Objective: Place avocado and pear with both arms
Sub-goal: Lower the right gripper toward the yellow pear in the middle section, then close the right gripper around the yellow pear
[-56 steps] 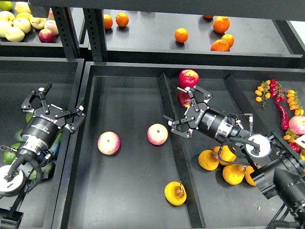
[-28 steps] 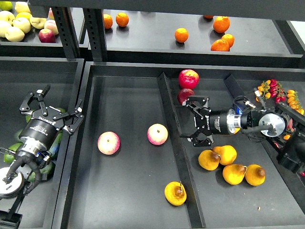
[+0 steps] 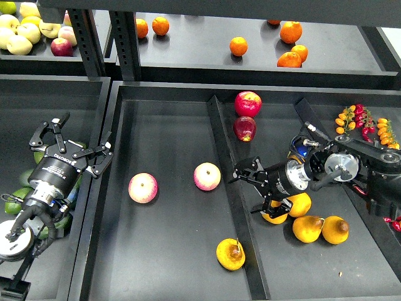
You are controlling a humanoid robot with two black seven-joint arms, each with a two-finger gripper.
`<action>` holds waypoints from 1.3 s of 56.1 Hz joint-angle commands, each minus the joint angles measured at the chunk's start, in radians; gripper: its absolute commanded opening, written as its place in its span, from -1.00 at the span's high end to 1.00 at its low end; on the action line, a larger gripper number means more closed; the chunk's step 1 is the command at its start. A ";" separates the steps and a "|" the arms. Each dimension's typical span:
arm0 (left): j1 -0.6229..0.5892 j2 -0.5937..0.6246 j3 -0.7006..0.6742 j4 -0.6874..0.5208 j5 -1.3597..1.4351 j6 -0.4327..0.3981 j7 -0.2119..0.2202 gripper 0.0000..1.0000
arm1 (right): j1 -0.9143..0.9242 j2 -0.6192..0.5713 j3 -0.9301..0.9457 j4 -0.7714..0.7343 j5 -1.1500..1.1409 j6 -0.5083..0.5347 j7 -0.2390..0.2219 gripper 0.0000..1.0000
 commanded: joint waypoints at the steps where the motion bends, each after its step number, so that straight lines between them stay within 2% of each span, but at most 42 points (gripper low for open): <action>1: 0.000 0.000 0.001 -0.001 0.000 0.000 0.000 -1.00 | 0.000 0.004 -0.051 0.011 -0.001 0.000 0.000 -1.00; 31: 0.001 0.000 0.014 0.000 0.000 0.000 0.000 -1.00 | -0.024 0.064 -0.201 0.018 -0.061 0.000 0.000 -1.00; 73: 0.001 0.000 0.020 0.003 0.000 -0.002 0.000 -1.00 | -0.119 0.201 -0.183 -0.156 -0.073 0.000 0.000 -0.99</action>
